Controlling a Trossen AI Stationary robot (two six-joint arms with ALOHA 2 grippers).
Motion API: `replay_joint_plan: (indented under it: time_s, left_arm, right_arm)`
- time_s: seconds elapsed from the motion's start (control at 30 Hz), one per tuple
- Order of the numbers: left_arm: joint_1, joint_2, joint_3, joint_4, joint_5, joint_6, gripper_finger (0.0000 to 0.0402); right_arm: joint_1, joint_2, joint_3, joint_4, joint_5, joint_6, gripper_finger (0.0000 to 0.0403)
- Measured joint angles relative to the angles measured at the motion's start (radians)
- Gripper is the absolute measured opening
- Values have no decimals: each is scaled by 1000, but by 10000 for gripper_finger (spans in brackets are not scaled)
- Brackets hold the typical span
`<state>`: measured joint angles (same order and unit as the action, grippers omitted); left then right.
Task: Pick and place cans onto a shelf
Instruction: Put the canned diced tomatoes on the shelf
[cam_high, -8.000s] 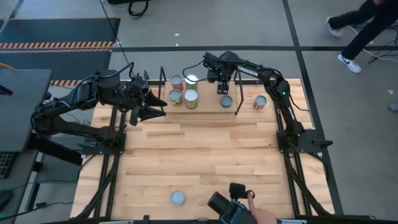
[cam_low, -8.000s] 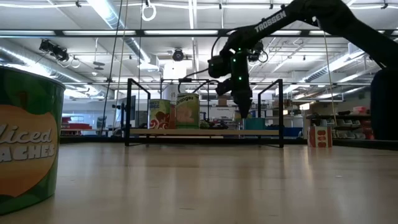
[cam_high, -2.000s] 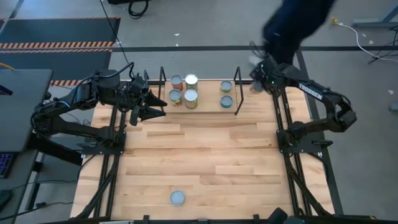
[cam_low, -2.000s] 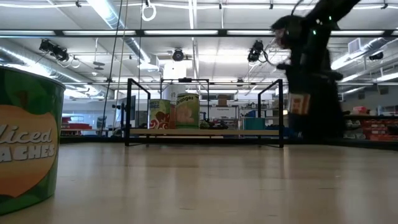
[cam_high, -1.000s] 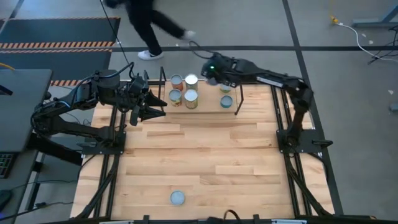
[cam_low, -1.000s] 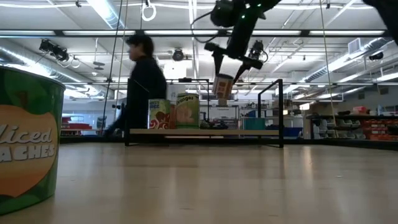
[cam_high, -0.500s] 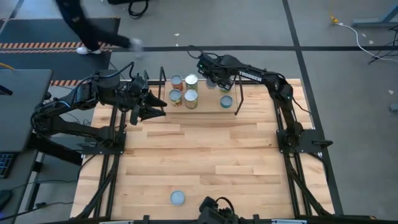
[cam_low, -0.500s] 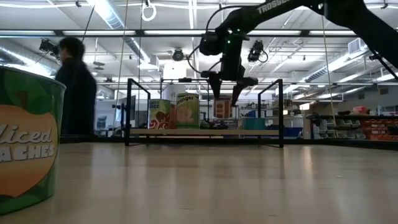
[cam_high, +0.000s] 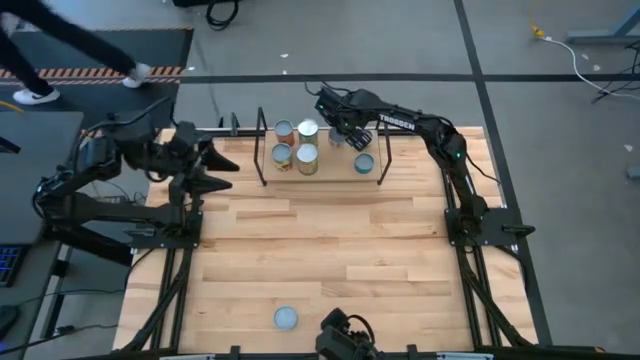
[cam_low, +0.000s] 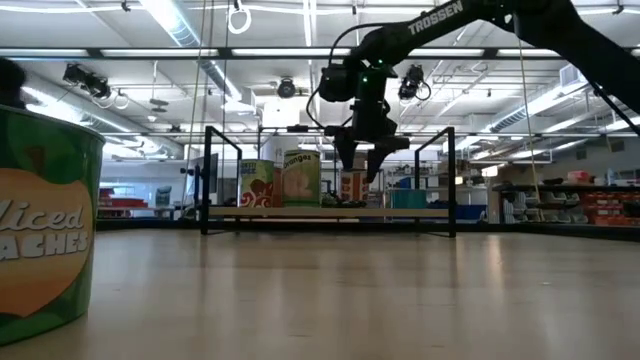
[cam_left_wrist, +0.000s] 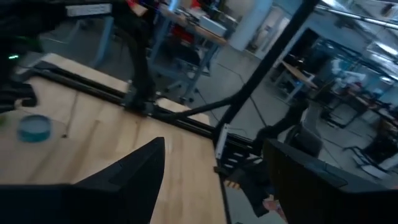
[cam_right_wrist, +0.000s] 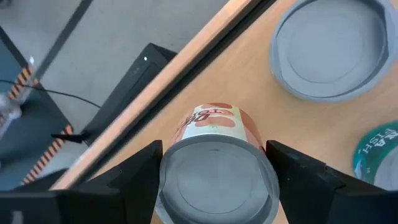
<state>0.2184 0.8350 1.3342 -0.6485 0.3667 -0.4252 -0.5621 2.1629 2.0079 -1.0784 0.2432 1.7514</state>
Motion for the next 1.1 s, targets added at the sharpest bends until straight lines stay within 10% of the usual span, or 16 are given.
replay_joint_plan:
  time_s: [1.1]
  left_arm:
    - [16, -46, 0, 3, -165, 55, 274]
  right_arm:
    - [-23, 14, 0, 56, -2, 33, 330]
